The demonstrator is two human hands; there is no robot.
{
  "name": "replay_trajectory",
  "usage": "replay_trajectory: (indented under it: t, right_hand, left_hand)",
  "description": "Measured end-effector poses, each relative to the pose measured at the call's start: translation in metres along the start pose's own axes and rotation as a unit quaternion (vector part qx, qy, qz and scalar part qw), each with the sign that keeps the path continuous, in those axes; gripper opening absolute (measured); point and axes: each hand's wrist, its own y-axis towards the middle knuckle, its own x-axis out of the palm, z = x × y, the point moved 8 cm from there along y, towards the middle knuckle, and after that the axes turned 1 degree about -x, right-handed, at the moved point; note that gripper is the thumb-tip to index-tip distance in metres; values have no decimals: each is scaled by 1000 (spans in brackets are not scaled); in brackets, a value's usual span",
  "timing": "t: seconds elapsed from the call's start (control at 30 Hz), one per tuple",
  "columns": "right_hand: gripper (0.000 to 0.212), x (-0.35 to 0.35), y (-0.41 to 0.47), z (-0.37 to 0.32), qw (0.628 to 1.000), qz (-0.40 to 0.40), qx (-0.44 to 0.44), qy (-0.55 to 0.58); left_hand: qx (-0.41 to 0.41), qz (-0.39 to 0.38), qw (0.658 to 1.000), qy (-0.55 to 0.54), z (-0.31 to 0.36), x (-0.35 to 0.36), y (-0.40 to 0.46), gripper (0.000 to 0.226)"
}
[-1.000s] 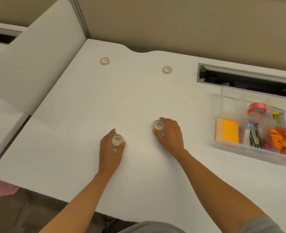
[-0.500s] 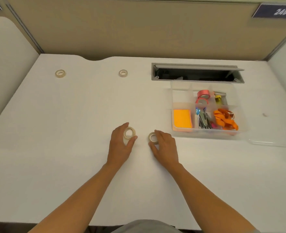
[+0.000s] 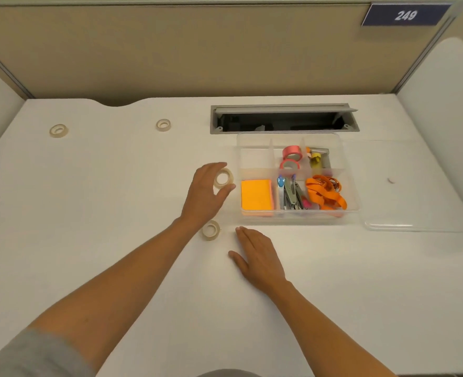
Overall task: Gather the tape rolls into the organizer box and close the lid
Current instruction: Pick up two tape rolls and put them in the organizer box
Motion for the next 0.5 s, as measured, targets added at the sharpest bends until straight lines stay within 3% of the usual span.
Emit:
replay_trajectory:
  t: [0.33,0.5]
  right_hand:
    - [57,6,3,6,1000,-27,12,-5]
    - [57,11,3,8,999,-38,7,-13]
  left_hand:
    - [-42,-32,998,47,36,62,99,39]
    - [-50,-76,987,136,35,97,130,41]
